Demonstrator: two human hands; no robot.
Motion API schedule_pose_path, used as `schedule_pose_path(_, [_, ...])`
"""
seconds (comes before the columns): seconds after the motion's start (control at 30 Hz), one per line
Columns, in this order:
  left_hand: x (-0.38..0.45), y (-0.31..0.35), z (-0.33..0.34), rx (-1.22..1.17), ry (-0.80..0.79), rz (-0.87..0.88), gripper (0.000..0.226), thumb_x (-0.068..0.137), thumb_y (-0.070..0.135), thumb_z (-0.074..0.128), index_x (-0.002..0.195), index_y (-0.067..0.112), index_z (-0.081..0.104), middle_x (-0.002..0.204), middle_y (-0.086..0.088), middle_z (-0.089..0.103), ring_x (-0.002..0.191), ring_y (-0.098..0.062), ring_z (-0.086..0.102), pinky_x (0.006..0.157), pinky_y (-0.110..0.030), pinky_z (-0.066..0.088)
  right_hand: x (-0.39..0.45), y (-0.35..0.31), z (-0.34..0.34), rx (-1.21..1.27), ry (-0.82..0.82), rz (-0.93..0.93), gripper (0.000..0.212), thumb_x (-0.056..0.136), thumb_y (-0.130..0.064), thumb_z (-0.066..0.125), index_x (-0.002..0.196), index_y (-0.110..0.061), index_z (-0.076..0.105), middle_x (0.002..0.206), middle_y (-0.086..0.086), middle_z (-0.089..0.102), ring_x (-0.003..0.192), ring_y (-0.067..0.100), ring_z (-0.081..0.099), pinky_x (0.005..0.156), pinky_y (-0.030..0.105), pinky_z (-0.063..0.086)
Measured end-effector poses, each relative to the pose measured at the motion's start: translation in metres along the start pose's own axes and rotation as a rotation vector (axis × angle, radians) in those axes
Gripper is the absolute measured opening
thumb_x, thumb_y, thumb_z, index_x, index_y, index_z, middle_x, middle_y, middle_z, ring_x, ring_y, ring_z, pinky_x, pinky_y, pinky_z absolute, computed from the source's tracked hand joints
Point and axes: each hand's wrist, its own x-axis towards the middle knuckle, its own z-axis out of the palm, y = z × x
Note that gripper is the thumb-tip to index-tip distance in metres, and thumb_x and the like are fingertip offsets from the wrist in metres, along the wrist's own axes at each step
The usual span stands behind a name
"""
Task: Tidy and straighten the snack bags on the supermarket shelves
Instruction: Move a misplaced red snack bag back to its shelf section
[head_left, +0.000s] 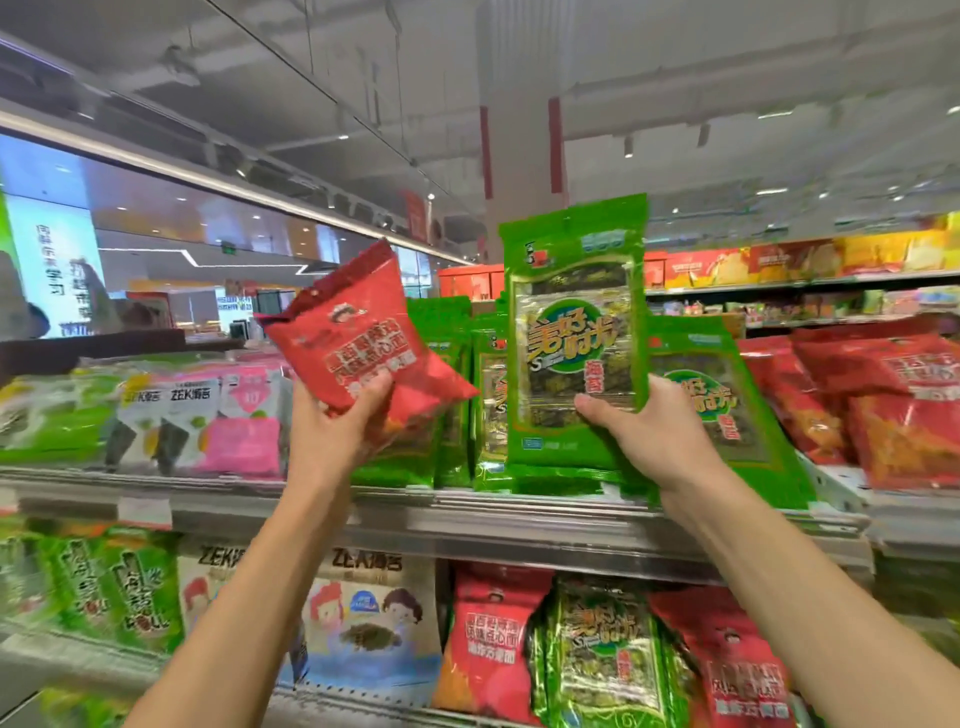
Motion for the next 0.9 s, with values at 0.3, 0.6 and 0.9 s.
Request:
schedule_pose_path(0.3, [-0.015, -0.004, -0.036, 0.033, -0.081, 0.019, 0.050, 0.080, 0.031, 0.079, 0.123, 0.023, 0.056, 0.109, 0.001, 0.075, 0.094, -0.022, 0.075, 0.066, -0.037, 0.061, 0.012, 0.016, 0.042, -0.364, -0.247, 0.257, 0.073, 0.087, -0.046, 0.077, 0.134, 0.001, 0.046, 0.118, 0.007, 0.059, 0.105, 0.023, 0.058, 0.078, 0.034, 0.047])
schedule_pose_path(0.6, [-0.044, -0.006, 0.031, 0.016, -0.172, 0.009, 0.050, 0.079, 0.038, 0.079, 0.123, 0.025, 0.057, 0.111, 0.003, 0.074, 0.095, -0.018, 0.074, 0.065, -0.033, 0.061, -0.022, -0.001, -0.020, -0.682, -0.068, -0.077, 0.062, 0.088, -0.053, 0.071, 0.132, -0.011, 0.059, 0.103, 0.000, 0.069, 0.103, 0.020, 0.065, 0.088, 0.033, 0.050])
schedule_pose_path(0.9, [-0.112, 0.008, 0.173, -0.055, -0.308, 0.022, 0.052, 0.079, 0.037, 0.079, 0.125, 0.026, 0.056, 0.114, 0.007, 0.073, 0.104, -0.016, 0.071, 0.087, -0.051, 0.058, -0.028, 0.024, -0.222, -0.160, 0.322, -0.019, 0.008, 0.092, -0.020, 0.075, 0.094, -0.012, 0.073, 0.063, -0.013, 0.073, 0.056, 0.000, 0.068, 0.048, 0.014, 0.051])
